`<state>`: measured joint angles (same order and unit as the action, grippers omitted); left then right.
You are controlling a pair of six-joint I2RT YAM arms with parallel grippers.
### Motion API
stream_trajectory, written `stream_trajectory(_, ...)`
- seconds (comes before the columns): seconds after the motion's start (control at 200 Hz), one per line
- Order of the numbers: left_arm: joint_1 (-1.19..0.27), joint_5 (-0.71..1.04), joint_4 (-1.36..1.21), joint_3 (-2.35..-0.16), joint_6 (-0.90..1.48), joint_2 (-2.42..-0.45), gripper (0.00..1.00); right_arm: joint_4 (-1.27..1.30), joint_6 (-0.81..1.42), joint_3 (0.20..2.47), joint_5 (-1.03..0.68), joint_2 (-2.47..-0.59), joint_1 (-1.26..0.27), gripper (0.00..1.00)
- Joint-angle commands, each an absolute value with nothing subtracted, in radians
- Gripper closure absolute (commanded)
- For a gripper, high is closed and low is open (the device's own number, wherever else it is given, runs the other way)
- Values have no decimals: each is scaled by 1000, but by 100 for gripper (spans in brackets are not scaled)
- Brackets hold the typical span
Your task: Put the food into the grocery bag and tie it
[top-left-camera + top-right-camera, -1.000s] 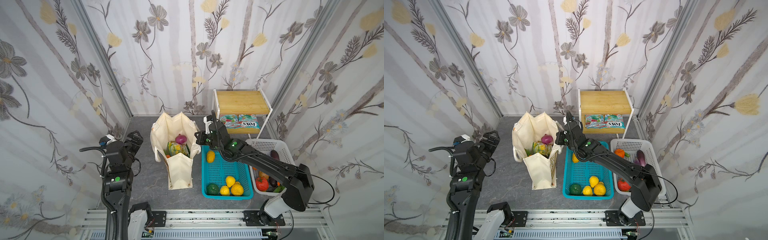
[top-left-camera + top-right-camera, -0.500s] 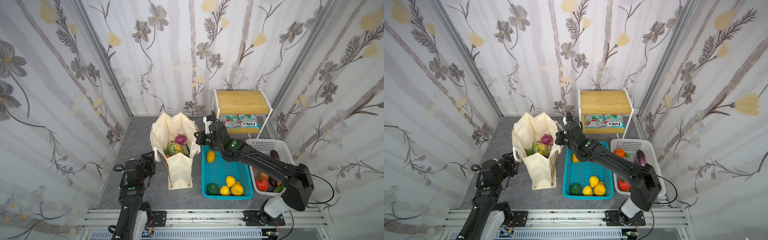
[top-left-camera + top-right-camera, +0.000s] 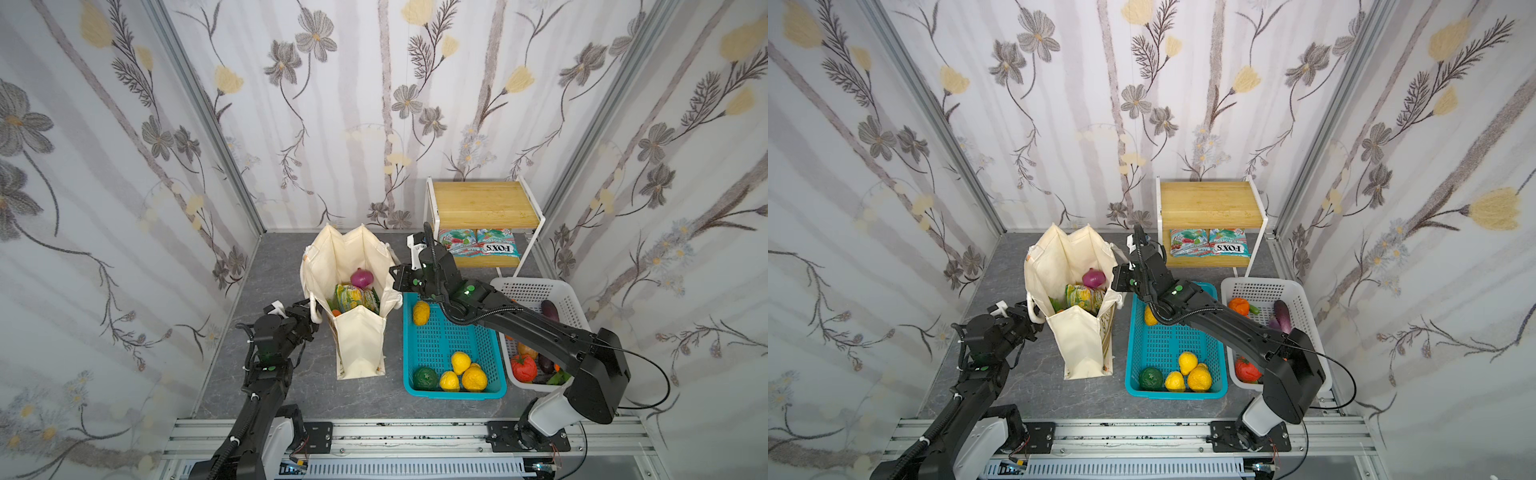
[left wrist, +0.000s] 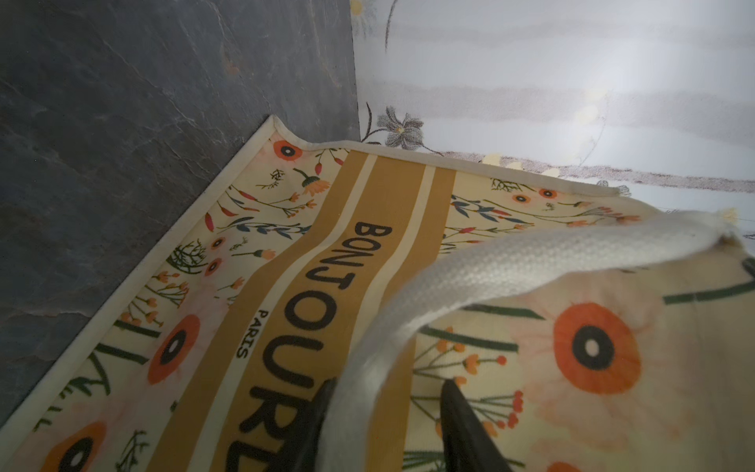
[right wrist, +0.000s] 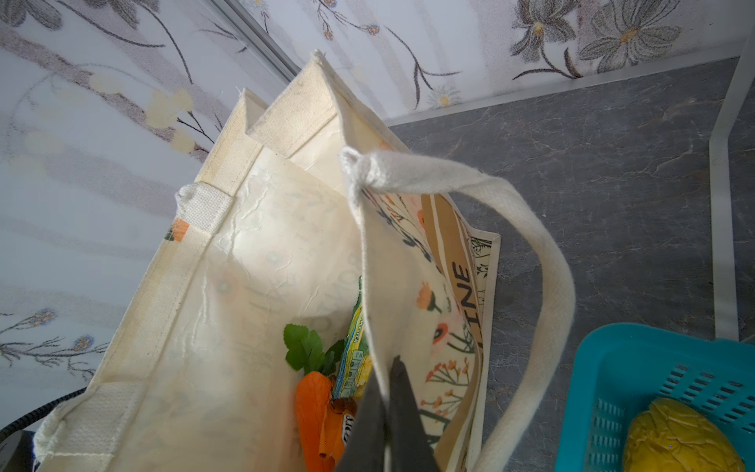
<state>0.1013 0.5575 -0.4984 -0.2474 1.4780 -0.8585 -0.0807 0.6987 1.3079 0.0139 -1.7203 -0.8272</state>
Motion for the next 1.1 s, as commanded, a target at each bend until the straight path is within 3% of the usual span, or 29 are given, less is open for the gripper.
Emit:
stream_trajectory(0.0, 118, 610, -608, -276, 1490, -848, 100, -99, 702, 1305, 4, -1715, -828, 100)
stream_trajectory(0.055, 150, 595, -544, -298, 1458, -820, 100, -100, 701, 1305, 3, -1715, -828, 100)
stream_trajectory(0.145, 195, 472, -188, -444, 1231, -756, 100, -103, 701, 1306, 3, -1715, -828, 100)
stream_trajectory(0.24, 212, 363, 14, -582, 1047, -732, 100, -107, 700, 1307, 5, -1715, -828, 100)
stream_trajectory(0.5, 208, 167, 254, -850, 737, -741, 100, -105, 696, 1316, -3, -1727, -828, 100)
stream_trajectory(0.575, 203, 162, 273, -888, 691, -743, 100, -106, 690, 1319, -5, -1727, -828, 91)
stream_trajectory(0.719, 201, 146, 297, -935, 658, -752, 100, -44, 652, 1287, -25, -1672, -828, 45)
stream_trajectory(0.759, 201, 140, 298, -939, 655, -752, 100, 4, 646, 1252, -27, -1637, -828, 25)
stream_trajectory(0.794, 201, 136, 298, -939, 654, -752, 100, 52, 652, 1211, -4, -1603, -828, 2)
stream_trajectory(0.944, 199, 140, 298, -927, 658, -750, 100, 320, 699, 981, 117, -1410, -828, 0)
stream_trajectory(1.094, 195, 140, 297, -915, 661, -745, 100, 361, 865, 867, 180, -1349, -752, 0)
